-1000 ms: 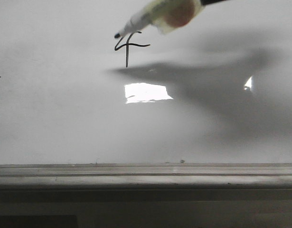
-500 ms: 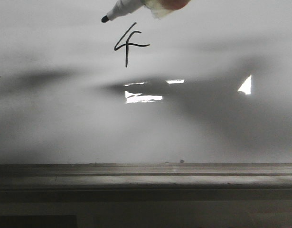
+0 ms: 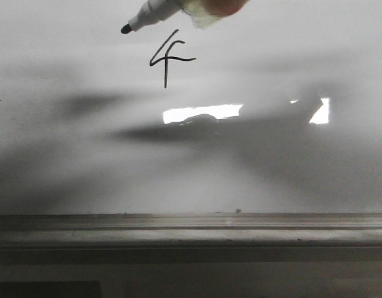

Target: Write number 4 on whiteboard

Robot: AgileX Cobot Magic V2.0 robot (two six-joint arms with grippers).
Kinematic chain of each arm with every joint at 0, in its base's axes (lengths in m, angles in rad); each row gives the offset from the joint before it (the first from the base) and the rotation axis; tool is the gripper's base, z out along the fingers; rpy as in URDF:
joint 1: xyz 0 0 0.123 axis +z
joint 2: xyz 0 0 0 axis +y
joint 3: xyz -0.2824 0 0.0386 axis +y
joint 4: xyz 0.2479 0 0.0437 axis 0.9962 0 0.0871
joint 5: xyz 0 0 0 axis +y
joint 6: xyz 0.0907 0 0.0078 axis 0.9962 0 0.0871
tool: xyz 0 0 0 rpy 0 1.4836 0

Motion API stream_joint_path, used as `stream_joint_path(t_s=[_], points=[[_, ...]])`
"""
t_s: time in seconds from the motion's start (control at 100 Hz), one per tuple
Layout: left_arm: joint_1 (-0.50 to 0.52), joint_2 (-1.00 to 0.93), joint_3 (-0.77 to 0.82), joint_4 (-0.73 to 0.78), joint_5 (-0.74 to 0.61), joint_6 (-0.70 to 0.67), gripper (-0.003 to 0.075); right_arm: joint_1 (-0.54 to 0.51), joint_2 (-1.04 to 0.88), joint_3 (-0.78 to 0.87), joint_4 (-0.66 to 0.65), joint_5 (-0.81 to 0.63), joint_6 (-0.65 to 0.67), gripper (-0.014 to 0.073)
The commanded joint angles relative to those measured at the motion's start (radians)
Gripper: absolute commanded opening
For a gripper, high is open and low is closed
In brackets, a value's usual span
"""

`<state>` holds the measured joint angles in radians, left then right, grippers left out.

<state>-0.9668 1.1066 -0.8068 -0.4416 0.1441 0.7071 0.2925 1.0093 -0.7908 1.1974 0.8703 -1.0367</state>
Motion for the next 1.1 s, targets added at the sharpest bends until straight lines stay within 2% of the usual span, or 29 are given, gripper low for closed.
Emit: stream_joint_path(t_s=[0.0, 0.08, 0.16, 0.62, 0.7, 0.87, 1.09], points=[[-0.007, -0.016, -0.036, 0.003, -0.060, -0.001, 0.0197, -0.003, -0.014, -0.033, 0.051, 0.019, -0.002, -0.0049], [-0.007, -0.016, -0.036, 0.007, -0.053, -0.001, 0.0125, -0.003, -0.014, -0.033, 0.062, 0.031, -0.002, -0.0049], [-0.007, -0.016, -0.036, 0.007, -0.046, -0.001, 0.0089, -0.003, -0.014, -0.033, 0.064, 0.042, -0.002, -0.0049], [-0.007, -0.016, -0.036, 0.007, -0.015, 0.017, 0.0086, -0.003, -0.014, -0.033, 0.070, 0.084, -0.004, -0.0049], [-0.007, -0.016, -0.036, 0.013, 0.001, 0.018, 0.0108, -0.003, -0.014, -0.033, 0.070, 0.091, -0.004, -0.0049], [-0.007, -0.016, -0.036, 0.015, 0.012, 0.038, 0.0237, -0.003, -0.014, -0.033, 0.070, 0.108, -0.012, -0.0049], [-0.007, -0.016, -0.036, 0.015, 0.025, 0.040, 0.0239, -0.003, -0.014, -0.033, 0.070, 0.113, -0.014, -0.0049]])
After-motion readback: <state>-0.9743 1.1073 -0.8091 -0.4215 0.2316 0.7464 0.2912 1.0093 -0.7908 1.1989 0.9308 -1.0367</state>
